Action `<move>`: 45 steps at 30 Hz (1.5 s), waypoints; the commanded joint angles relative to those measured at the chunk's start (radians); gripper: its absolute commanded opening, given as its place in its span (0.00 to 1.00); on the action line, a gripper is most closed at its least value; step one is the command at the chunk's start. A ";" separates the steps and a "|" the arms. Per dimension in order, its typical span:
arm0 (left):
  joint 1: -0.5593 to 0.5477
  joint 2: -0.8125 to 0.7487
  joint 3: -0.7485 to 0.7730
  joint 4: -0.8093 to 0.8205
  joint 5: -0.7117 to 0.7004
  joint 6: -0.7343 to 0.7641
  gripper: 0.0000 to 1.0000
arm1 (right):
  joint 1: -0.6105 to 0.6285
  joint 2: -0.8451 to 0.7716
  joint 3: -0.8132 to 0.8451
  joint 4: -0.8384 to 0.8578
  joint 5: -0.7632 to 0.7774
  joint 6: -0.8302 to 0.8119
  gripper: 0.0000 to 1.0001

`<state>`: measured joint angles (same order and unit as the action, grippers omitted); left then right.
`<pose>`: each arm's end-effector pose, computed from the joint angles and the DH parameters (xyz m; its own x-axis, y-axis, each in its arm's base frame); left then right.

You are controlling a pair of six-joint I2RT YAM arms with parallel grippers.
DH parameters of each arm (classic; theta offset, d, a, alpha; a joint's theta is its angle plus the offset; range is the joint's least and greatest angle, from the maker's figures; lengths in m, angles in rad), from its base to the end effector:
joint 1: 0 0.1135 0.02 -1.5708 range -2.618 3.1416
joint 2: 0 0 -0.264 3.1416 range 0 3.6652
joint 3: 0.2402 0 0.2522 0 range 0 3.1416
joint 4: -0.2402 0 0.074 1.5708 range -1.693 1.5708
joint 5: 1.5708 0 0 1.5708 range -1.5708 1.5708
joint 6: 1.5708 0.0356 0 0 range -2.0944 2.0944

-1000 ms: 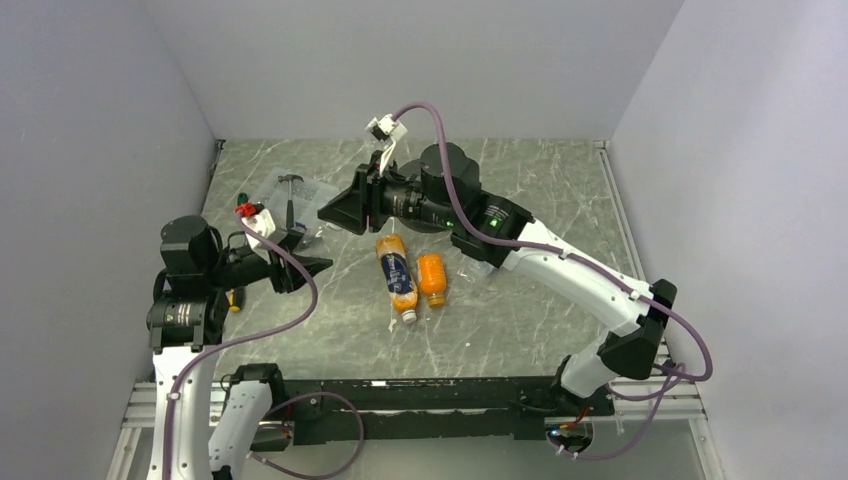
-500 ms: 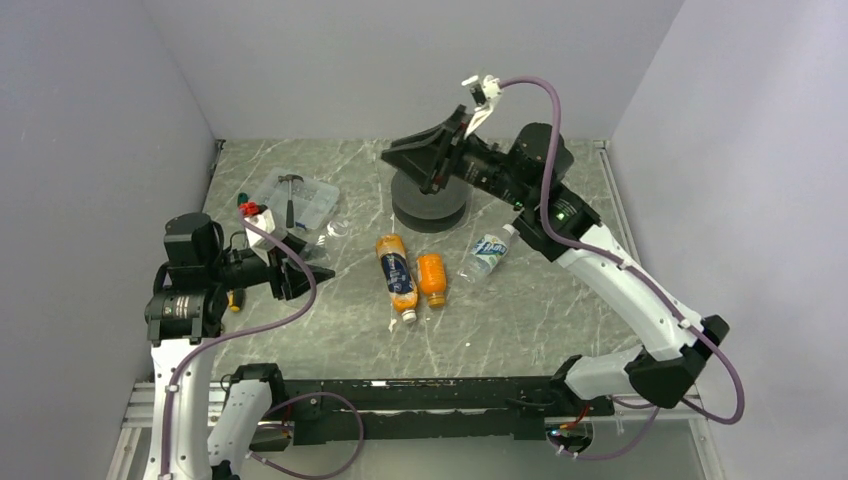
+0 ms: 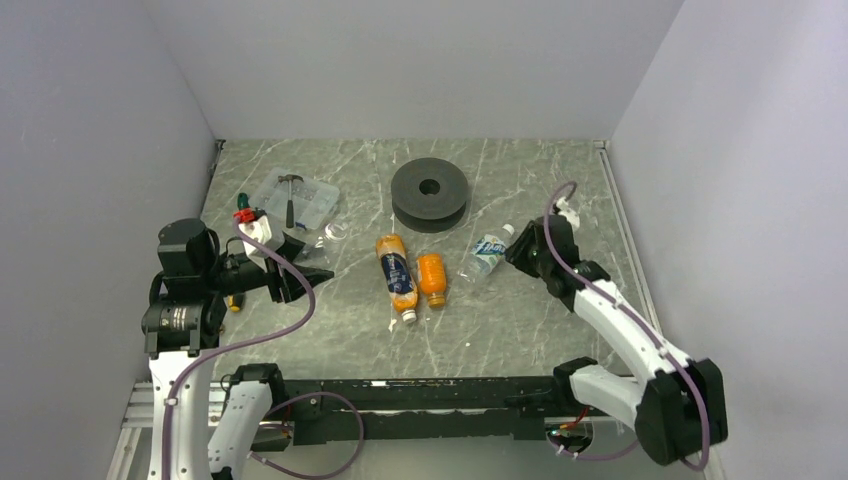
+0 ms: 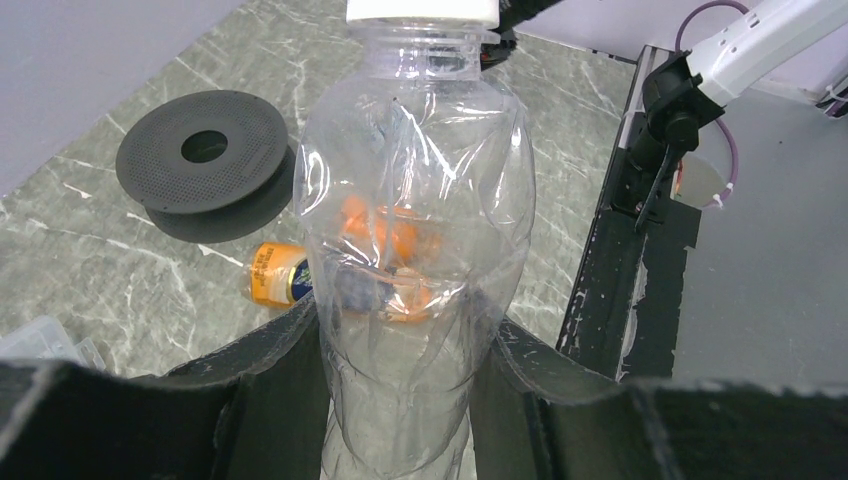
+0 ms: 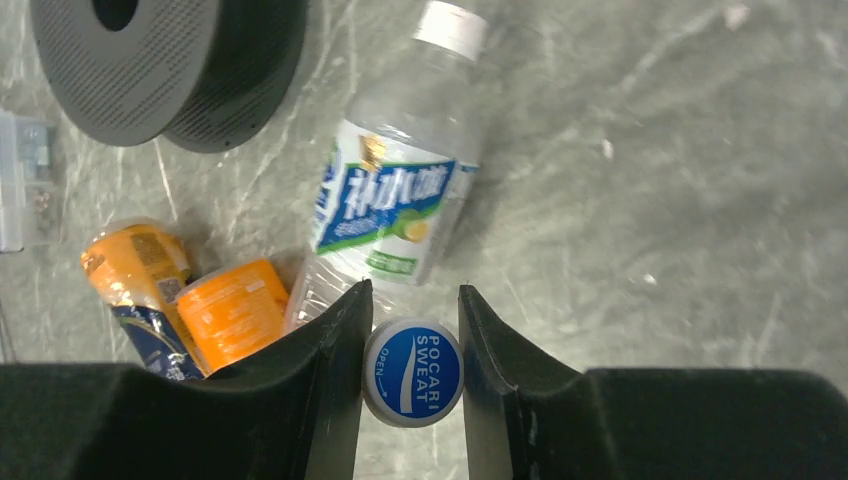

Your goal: Unscrew the bottle caps

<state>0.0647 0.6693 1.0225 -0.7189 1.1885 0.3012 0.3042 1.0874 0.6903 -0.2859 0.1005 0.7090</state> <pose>0.1055 -0.0263 0.3871 -0.0914 0.1050 -0.9903 0.9086 0.4159 -0.0398 0.2217 0.0659 0.2388 -0.6027 0.4898 -0.6300 0.2222 0.8613 0.4570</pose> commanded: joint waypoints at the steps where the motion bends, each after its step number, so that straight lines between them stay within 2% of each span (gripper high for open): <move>1: 0.003 0.000 0.009 0.034 0.025 -0.007 0.18 | 0.003 -0.132 -0.058 0.008 0.175 0.126 0.12; 5: 0.002 -0.004 0.003 0.030 0.027 -0.007 0.18 | 0.000 -0.147 -0.116 -0.011 0.170 0.163 0.16; 18: 0.002 -0.026 -0.011 0.019 0.029 -0.003 0.17 | 0.000 -0.039 -0.218 0.008 0.141 0.245 0.27; 23: 0.002 -0.018 -0.016 0.035 0.032 -0.017 0.17 | 0.006 0.009 -0.242 0.057 0.117 0.237 0.49; 28: 0.002 -0.016 -0.018 0.041 0.035 -0.021 0.17 | 0.016 0.060 -0.252 0.071 0.109 0.253 0.63; 32: 0.003 -0.014 -0.020 0.034 0.034 -0.010 0.17 | 0.019 0.041 -0.243 0.065 0.112 0.249 0.63; 39: 0.002 -0.011 -0.022 0.028 0.035 0.000 0.17 | 0.053 -0.042 -0.170 -0.005 0.144 0.226 0.54; 45: 0.002 -0.014 -0.032 0.047 0.034 -0.017 0.17 | 0.216 -0.123 -0.025 -0.090 0.255 0.161 0.56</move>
<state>0.0647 0.6525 0.9997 -0.7101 1.1915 0.2913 0.4217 1.0191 0.5385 -0.3370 0.2604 0.9272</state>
